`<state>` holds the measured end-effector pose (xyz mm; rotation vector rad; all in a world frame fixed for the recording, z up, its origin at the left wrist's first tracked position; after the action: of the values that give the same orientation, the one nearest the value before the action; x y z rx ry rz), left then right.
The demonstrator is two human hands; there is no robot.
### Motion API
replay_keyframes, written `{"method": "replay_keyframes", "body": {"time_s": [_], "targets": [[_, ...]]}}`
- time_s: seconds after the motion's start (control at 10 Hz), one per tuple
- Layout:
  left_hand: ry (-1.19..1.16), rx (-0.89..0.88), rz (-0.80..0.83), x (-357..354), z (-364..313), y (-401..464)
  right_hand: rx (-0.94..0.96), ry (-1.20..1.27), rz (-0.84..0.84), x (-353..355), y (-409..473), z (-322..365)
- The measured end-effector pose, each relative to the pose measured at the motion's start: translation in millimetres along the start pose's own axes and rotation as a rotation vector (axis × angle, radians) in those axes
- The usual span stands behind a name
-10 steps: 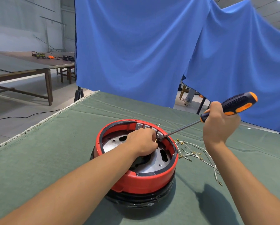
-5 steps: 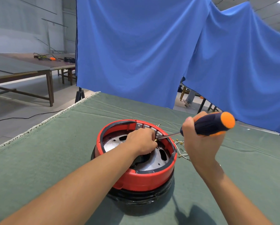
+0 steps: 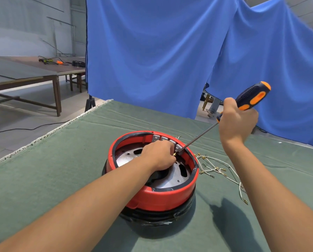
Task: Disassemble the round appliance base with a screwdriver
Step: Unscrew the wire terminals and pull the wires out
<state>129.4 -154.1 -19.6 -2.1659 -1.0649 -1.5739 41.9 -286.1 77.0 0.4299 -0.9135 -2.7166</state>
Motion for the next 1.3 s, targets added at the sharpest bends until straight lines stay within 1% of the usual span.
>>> {"method": "replay_keyframes", "body": {"time_s": [0.1, 0.2, 0.3, 0.4, 0.5, 0.6, 0.7, 1.0, 1.1, 1.2, 1.3], "targets": [[0.002, -0.001, -0.003, -1.1, 0.0, -0.7, 0.015, 0.024, -0.022, 6.9, -6.4, 0.5], [0.006, -0.003, -0.002, -0.2, -0.3, 0.2, 0.083, 0.098, -0.023, 16.6, -26.3, 5.6], [0.005, 0.001, -0.004, 0.4, -0.8, 0.5, 0.181, 0.123, 0.027, 22.4, -49.5, 12.5], [0.013, 0.002, -0.004, -0.3, -0.8, 0.1, 0.234, 0.136, 0.129, 23.2, -67.9, 15.8], [0.013, 0.001, -0.002, -0.1, -1.2, 0.3, 0.256, 0.118, 0.174, 22.1, -72.4, 17.1], [0.019, 0.003, 0.000, 0.1, -1.4, 0.2, 0.245, 0.086, 0.176, 17.8, -61.4, 17.6], [0.023, 0.005, 0.002, -1.4, -0.8, -0.1, 0.165, 0.032, 0.128, 10.7, -40.5, 16.5], [0.030, -0.006, 0.004, -0.8, 0.4, -0.7, 0.031, 0.016, 0.062, -2.1, -2.2, 2.0], [0.027, -0.008, 0.004, -0.9, 0.0, -1.2, 0.011, 0.074, 0.041, 0.9, -3.7, 2.7], [0.032, -0.010, -0.002, -1.0, 0.5, -0.3, 0.046, 0.161, 0.050, 7.1, -14.8, 5.3], [0.035, -0.012, -0.007, -0.8, 0.5, 1.0, 0.107, 0.189, 0.040, 14.6, -28.0, 9.4]]}}
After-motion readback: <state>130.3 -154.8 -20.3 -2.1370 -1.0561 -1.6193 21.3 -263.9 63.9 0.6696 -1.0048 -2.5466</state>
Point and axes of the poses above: each hand's wrist, its own y-axis towards the middle knuckle, its own x-axis out of the back of the hand, z = x × y, the point moved 1 cm from there along y, towards the middle knuckle, and after that the axes turned 4 degrees about y, right-handed, at the moved point
